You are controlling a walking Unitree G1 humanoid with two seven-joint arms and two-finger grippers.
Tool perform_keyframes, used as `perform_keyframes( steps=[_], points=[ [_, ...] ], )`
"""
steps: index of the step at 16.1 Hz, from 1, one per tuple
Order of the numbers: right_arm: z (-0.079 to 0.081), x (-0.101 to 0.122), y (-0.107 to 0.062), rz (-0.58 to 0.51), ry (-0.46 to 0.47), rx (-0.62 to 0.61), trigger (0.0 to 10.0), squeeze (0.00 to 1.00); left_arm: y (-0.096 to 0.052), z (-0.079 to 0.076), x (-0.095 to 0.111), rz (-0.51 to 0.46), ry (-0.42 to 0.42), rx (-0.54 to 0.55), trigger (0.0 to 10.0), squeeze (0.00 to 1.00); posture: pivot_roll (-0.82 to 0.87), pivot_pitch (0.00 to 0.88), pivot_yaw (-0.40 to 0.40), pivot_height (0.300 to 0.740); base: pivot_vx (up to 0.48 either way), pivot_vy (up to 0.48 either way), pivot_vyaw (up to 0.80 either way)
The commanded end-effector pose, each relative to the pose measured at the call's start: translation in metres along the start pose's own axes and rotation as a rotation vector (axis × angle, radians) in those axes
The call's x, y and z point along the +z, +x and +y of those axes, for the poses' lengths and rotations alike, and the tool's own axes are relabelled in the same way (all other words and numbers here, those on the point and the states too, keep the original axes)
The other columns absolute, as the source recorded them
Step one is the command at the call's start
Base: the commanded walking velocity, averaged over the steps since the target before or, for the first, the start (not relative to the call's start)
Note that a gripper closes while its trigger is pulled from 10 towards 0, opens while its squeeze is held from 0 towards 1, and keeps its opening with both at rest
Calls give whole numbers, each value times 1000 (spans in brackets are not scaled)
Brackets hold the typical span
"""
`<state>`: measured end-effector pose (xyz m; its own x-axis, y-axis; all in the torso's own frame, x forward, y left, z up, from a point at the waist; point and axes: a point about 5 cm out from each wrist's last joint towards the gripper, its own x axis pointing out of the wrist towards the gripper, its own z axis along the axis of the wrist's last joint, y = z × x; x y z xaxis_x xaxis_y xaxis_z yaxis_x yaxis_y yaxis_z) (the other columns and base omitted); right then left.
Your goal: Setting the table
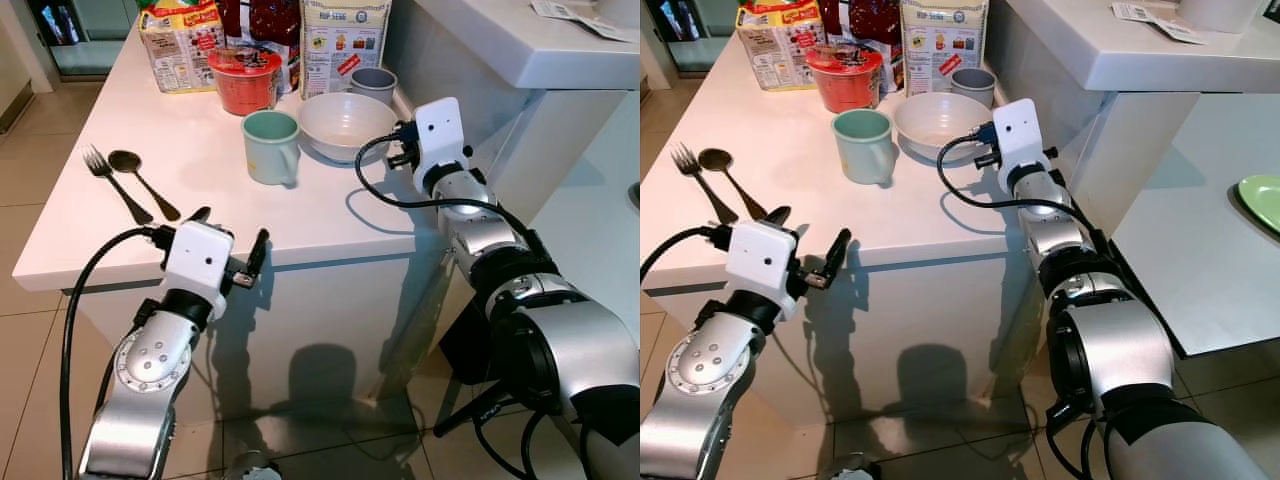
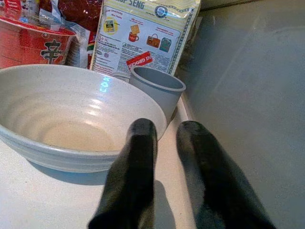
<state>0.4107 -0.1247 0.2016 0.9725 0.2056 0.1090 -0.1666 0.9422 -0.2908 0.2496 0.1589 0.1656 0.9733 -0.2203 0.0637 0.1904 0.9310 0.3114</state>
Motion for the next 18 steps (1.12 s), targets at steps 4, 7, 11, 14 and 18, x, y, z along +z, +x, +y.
perform_keyframes(
  steps=[4, 7, 11, 14, 18],
  points=[
    [-1, 5, 3, 6, -17, 1, 10000, 1000, -1, 0, 3, -8, 10, -15, 10000, 0, 348, 32, -38, 740, 0, 0, 0],
    [-1, 4, 3, 15, -41, 9, 10000, 1000, 0, -2, 3, -5, 7, -24, 10000, 0, 345, 27, -39, 740, 0, 0, 0],
    [-1, 3, 2, 21, -67, 31, 10000, 1000, 0, -4, 2, -3, 2, -29, 10000, 0, 343, 24, -41, 740, 0, 0, 0],
    [0, 4, 3, 16, -77, 44, 10000, 1000, 1, -4, 2, 5, -8, -36, 10000, 0, 342, 26, -43, 740, 0, 0, 0],
    [2, 2, 2, 24, -80, 53, 10000, 1000, 0, -7, -1, 18, 12, -58, 10000, 0, 342, 31, -41, 740, 0, 0, 0]
  ],
)
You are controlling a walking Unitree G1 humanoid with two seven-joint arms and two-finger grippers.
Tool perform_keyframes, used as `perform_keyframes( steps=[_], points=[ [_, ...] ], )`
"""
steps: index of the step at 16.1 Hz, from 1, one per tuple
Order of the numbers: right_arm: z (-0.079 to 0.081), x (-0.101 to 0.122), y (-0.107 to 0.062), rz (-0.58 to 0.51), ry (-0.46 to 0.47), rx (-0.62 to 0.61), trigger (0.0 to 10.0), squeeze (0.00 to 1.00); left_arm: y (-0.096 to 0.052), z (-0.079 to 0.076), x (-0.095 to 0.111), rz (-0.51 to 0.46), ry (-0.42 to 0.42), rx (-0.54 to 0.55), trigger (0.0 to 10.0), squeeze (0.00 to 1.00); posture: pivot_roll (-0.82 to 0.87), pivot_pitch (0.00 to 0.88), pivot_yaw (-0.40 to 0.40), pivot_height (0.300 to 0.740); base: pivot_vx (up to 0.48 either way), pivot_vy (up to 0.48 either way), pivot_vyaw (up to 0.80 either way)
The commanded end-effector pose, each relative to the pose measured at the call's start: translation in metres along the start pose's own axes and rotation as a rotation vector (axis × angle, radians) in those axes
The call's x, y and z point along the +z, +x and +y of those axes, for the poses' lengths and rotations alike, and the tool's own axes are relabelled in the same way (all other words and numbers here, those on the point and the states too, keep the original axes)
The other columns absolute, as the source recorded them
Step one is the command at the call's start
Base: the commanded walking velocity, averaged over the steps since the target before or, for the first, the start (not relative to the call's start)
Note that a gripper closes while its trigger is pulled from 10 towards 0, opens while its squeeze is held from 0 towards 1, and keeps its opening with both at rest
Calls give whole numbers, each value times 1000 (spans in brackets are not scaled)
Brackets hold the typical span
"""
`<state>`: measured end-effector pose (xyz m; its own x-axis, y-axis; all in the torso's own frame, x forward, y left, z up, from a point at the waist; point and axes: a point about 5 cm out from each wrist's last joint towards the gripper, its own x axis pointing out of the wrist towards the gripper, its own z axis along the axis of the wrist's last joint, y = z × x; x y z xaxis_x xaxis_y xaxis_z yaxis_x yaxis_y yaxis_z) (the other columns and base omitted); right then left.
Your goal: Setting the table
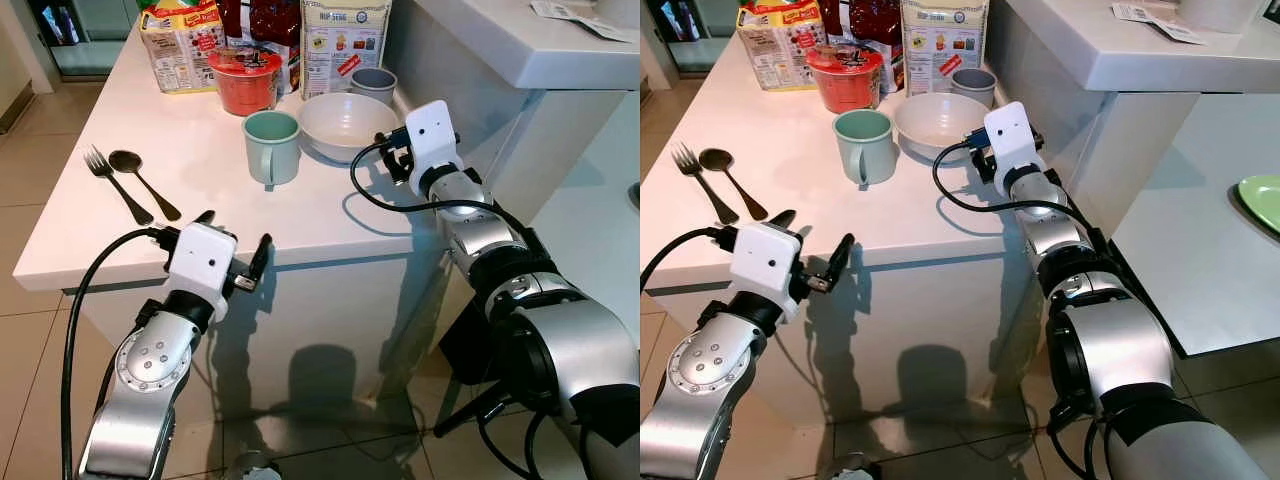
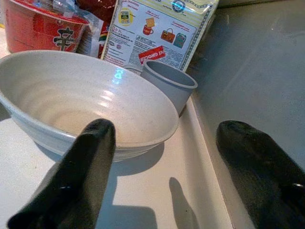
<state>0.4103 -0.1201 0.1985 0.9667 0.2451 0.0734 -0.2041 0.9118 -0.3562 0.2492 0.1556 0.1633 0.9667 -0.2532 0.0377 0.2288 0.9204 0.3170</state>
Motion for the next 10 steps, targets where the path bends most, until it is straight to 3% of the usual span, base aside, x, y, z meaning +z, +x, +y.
perform_keyframes(
  steps=[1, 4, 5, 10],
  points=[
    [-3, 3, 2, 5, -18, 5, 10000, 1000, -1, -3, 0, 5, 7, -18, 10000, 0, 342, 31, -41, 740, 0, 0, 0],
    [4, -1, 1, 30, -148, 62, 10000, 1000, -1, -3, 0, 8, -3, -12, 10000, 0, 340, 37, -42, 740, 0, 0, 0],
    [7, -2, 1, 35, -165, 80, 10000, 0, -1, -3, 0, 9, -3, -12, 10000, 0, 340, 37, -42, 740, 0, 0, 0],
    [14, -3, 1, 53, -252, 140, 10000, 0, -2, -4, 0, 11, -7, -12, 10000, 0, 341, 49, -38, 740, 0, 0, 0]
  ],
)
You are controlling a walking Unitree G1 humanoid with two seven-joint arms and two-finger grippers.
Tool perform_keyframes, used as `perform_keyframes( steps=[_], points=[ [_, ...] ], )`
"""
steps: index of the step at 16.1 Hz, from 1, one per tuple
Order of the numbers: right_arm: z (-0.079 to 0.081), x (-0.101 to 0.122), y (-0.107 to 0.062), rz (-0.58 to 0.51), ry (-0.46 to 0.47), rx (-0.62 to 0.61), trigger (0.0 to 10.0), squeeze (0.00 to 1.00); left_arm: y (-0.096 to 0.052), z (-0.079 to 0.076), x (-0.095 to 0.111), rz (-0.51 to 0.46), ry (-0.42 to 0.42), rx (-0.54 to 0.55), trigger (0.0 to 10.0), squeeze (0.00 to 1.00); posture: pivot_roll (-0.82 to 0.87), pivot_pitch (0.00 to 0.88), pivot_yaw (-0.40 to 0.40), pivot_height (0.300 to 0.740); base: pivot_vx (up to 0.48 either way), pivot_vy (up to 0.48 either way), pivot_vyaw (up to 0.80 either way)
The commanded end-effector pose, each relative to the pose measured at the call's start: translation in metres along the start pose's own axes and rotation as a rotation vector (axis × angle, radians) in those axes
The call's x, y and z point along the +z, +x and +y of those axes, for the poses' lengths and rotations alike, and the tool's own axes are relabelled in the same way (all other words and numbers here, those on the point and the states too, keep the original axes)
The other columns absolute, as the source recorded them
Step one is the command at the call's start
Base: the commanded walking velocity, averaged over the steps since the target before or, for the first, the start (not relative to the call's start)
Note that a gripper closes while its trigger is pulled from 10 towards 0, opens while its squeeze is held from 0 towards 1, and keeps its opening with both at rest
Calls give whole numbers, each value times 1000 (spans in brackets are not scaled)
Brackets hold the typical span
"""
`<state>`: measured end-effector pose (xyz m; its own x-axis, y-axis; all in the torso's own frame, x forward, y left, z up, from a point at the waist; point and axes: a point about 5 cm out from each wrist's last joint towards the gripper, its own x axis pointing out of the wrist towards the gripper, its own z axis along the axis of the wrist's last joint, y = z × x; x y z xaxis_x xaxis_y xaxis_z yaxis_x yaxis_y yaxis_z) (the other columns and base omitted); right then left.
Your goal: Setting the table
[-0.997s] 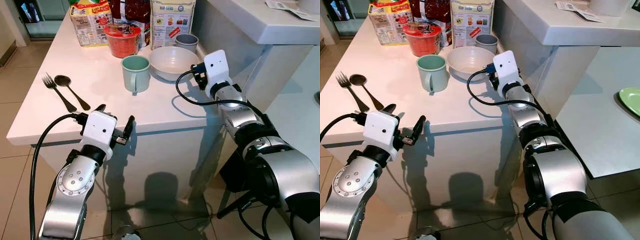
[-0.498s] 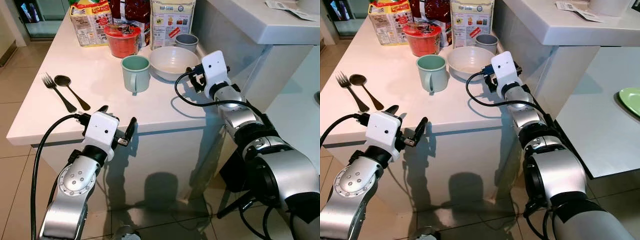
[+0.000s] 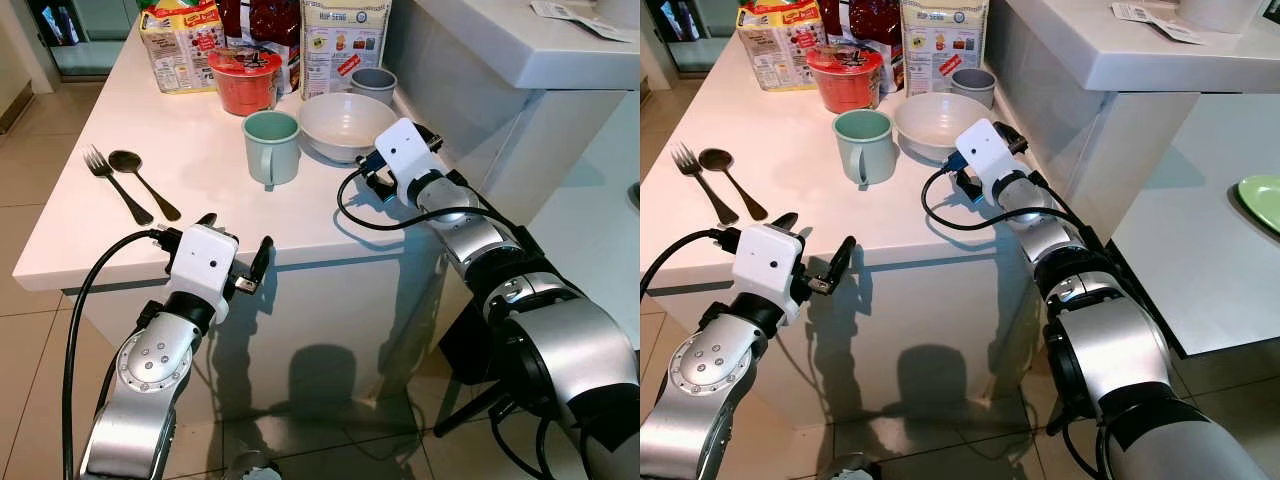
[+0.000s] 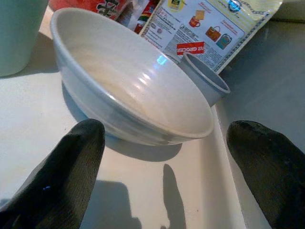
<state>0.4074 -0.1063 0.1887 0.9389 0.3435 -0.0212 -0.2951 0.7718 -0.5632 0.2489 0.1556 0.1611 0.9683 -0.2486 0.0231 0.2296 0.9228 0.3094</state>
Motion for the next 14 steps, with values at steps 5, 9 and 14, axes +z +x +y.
perform_keyframes(
  steps=[5, 9, 14],
  points=[
    [4, -1, 2, 47, -74, 48, 10000, 0, -4, -2, 3, -3, 2, -10, 10000, 0, 352, 65, -34, 740, 0, 0, 0],
    [4, 4, 3, 28, -48, 16, 10000, 0, -8, -1, 5, -8, 2, 1, 10000, 0, 359, 77, -32, 740, 0, 0, 0],
    [5, 6, 3, -20, -55, -46, 10000, 0, -10, -1, 5, -3, -1, -5, 10000, 0, 356, 85, -24, 740, 0, 0, 0]
  ],
)
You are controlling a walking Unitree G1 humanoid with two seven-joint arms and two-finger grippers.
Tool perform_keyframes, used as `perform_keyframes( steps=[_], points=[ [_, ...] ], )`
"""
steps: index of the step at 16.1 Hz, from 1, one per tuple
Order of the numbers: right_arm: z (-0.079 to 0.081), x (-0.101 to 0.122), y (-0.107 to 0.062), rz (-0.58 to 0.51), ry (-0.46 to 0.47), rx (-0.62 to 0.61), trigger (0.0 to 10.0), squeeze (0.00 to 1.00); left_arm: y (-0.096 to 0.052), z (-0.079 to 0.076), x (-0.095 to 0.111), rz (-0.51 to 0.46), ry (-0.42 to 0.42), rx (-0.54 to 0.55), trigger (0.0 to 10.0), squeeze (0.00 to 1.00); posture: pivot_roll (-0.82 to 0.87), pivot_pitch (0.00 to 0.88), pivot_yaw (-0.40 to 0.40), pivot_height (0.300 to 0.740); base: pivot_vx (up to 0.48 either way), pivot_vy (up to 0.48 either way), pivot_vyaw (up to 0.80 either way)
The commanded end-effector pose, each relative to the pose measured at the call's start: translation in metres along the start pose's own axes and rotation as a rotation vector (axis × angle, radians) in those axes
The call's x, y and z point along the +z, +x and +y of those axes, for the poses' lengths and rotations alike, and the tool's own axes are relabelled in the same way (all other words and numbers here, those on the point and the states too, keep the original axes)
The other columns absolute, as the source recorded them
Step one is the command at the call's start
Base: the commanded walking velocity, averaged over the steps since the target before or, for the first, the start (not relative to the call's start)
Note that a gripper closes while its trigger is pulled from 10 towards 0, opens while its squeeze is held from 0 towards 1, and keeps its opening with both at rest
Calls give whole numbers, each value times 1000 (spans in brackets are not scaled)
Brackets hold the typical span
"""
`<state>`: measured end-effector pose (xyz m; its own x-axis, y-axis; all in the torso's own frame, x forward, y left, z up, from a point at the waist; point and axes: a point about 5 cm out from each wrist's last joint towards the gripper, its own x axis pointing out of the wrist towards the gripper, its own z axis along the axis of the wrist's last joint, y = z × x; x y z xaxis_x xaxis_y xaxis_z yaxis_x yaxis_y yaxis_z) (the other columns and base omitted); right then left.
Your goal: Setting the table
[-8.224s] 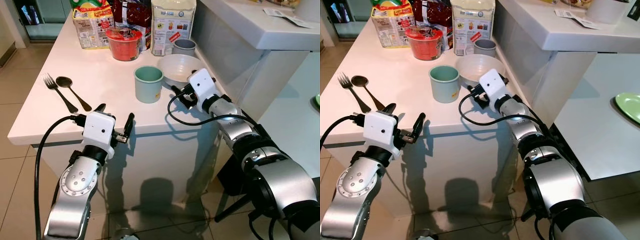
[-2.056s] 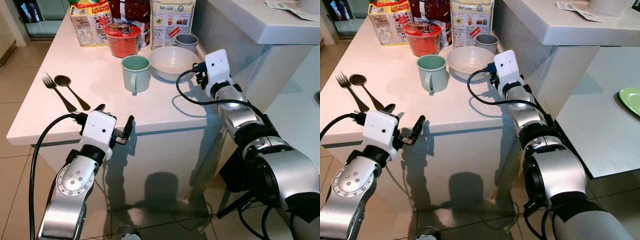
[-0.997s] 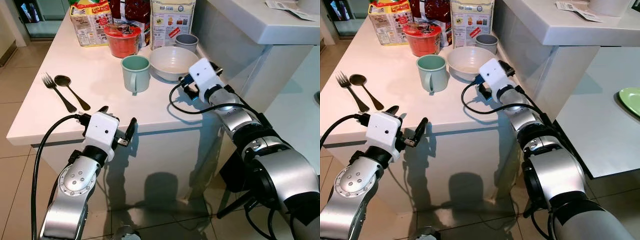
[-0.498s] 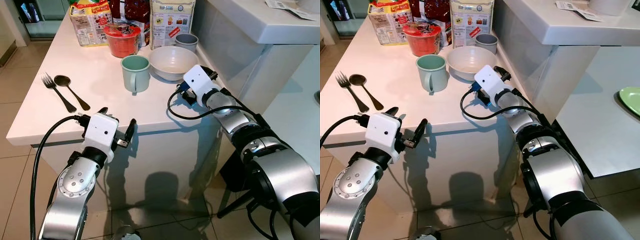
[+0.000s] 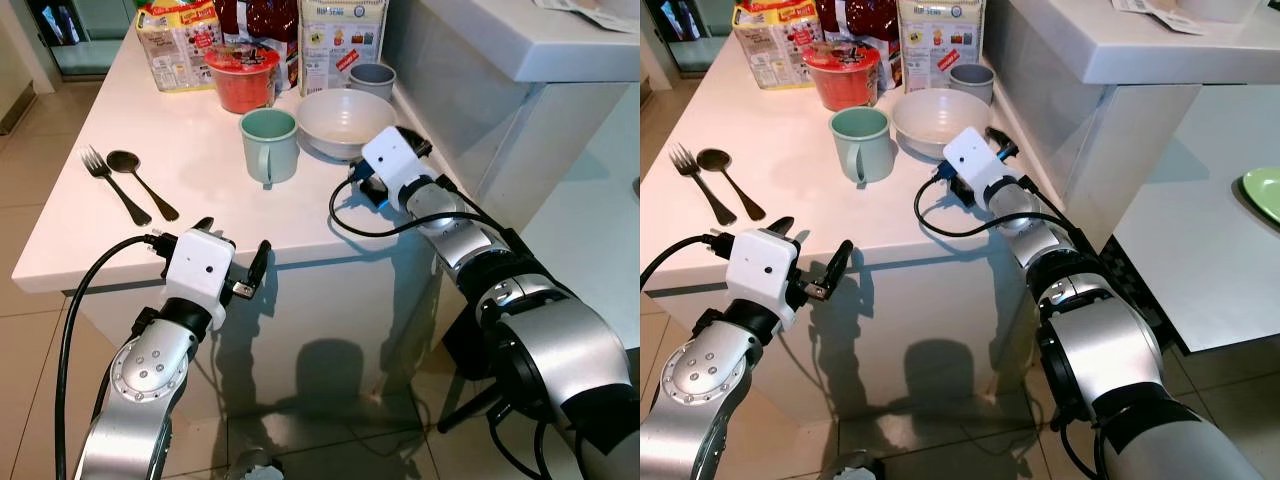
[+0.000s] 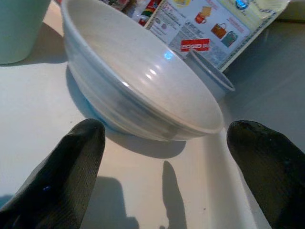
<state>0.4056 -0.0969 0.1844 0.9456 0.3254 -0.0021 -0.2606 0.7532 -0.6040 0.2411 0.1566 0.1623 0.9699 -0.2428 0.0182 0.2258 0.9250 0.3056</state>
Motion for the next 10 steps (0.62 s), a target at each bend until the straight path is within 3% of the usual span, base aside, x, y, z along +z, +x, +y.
perform_keyframes(
  steps=[1, 3, 6, 10],
  points=[
    [-5, 3, 1, -12, -1, -22, 10000, 0, -2, -1, 4, -9, 3, -11, 10000, 0, 357, 82, -24, 740, 0, 0, 0],
    [-4, 1, 1, 2, 24, -27, 10000, 0, -2, -1, 3, -7, 3, -12, 10000, 0, 357, 79, -25, 740, 0, 0, 0],
    [-6, -2, 1, 36, 134, -56, 10000, 0, -3, -2, 3, -6, 5, -16, 10000, 0, 360, 73, -22, 740, 0, 0, 0],
    [-3, 1, 2, 33, 104, -53, 10000, 0, -4, -1, 3, -6, 7, -17, 10000, 0, 362, 72, -25, 740, 0, 0, 0]
  ],
)
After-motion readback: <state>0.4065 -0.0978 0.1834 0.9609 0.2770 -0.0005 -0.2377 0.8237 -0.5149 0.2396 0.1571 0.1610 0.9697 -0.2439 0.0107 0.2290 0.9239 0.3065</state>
